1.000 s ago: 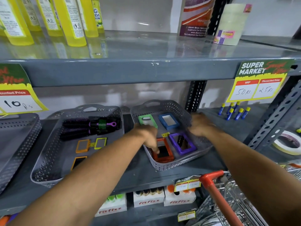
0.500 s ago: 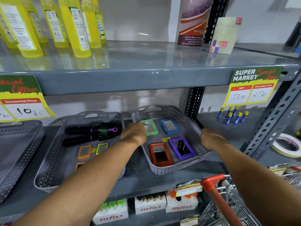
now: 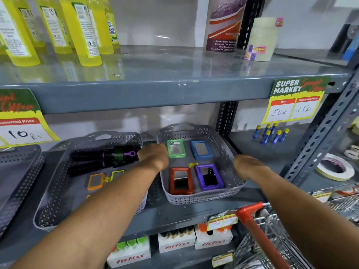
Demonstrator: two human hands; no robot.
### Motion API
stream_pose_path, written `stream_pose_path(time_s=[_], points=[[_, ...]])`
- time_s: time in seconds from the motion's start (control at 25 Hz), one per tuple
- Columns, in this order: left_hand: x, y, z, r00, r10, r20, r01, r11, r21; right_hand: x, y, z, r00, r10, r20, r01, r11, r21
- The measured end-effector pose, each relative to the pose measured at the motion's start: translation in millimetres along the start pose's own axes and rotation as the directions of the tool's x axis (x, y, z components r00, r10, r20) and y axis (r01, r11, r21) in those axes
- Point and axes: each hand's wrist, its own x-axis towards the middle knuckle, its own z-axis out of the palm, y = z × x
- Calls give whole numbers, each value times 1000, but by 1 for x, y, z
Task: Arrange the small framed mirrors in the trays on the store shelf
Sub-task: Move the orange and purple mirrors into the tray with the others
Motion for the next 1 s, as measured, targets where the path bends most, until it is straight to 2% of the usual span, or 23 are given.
stream_pose_path(time_s=[0.08,0.12,0.16,0.24,0.28,0.36,0.44,0.52,0.68,1.0], points=[[-4,9,-1,985,162,-55,-153,979,138,2,-5,-7,985,-50,-166,57,998,38],[-4,13,1,961,277,-16,-272,952,143,4,-9,-9,963,-125,-239,146,986,74],[-5,16,3,927,367,81,-373,924,81,4,-15,-13,945,-235,-229,261,961,89],[-7,21,11,857,406,318,-408,911,-63,-1,-32,-15,893,-449,-33,450,891,60],[-6,22,16,835,398,380,-404,912,-67,-3,-43,-13,858,-509,70,508,861,29],[-7,24,26,825,392,408,-421,907,-20,-1,-59,-7,825,-534,187,555,828,-85],[-7,25,34,828,402,390,-444,896,18,6,-68,4,838,-498,221,541,809,-228],[-7,26,35,832,396,388,-447,894,46,13,-70,9,869,-437,230,491,819,-297],[-4,29,37,838,380,392,-449,888,97,24,-72,12,881,-375,289,453,845,-283],[-4,32,33,845,368,388,-450,881,145,34,-72,16,876,-392,280,463,848,-259]])
